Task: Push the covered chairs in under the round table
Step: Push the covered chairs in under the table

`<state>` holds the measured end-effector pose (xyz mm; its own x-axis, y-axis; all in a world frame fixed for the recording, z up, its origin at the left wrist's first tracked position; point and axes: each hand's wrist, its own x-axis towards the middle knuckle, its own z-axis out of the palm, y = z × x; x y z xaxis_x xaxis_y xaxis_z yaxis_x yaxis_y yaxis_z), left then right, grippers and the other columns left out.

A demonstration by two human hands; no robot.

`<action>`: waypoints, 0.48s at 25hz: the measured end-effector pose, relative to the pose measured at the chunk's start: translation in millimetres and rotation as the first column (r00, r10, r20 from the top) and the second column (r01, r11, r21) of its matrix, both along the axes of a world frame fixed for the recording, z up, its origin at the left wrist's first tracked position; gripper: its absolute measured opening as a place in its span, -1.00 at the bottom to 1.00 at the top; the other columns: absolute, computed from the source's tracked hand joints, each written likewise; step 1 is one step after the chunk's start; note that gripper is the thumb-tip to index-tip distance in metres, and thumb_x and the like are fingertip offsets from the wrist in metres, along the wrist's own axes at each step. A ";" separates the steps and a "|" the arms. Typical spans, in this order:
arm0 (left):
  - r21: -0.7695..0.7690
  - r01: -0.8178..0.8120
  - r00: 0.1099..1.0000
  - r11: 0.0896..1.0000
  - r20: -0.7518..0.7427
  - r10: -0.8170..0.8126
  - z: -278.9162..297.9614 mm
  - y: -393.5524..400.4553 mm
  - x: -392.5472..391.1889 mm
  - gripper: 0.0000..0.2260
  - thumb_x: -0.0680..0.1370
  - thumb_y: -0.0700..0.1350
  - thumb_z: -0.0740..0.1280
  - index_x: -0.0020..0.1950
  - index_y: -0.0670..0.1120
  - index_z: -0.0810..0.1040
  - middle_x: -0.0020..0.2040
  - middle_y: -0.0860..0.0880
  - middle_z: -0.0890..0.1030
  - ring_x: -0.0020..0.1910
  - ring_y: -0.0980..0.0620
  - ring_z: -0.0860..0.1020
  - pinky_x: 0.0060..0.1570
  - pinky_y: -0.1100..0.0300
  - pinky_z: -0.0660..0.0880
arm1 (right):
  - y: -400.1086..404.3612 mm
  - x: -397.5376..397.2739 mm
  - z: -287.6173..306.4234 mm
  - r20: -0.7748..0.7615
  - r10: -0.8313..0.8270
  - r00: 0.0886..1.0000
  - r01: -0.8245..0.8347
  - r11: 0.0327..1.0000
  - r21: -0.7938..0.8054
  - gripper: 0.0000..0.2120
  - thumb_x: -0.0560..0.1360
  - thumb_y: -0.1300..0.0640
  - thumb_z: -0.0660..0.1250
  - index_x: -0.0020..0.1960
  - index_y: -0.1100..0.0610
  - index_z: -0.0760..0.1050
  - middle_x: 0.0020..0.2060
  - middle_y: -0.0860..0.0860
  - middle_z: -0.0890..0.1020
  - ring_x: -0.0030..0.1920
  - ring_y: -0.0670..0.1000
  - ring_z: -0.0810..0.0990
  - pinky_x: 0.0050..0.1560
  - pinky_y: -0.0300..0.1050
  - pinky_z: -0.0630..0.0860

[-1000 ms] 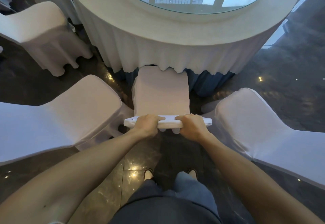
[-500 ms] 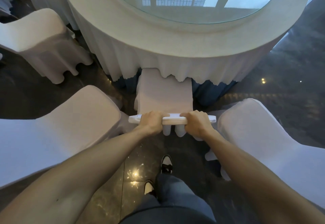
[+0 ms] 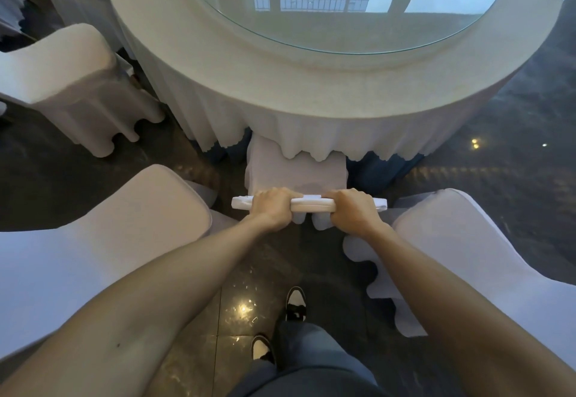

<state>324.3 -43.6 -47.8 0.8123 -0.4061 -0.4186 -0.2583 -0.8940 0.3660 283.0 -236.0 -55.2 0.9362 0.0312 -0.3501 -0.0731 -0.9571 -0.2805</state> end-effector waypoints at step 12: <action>-0.196 0.086 0.995 0.977 -0.034 -0.095 14.5 60.6 -17.1 -0.44 0.50 -0.17 0.42 0.47 0.00 0.37 0.33 -0.03 0.51 0.26 -0.02 0.50 0.25 -0.01 0.51 | 49.4 -24.5 17.8 0.049 -0.208 0.977 0.212 0.974 -0.082 -0.64 0.41 0.04 0.44 0.15 0.08 0.44 0.02 0.05 0.54 0.02 0.06 0.48 0.18 0.04 0.44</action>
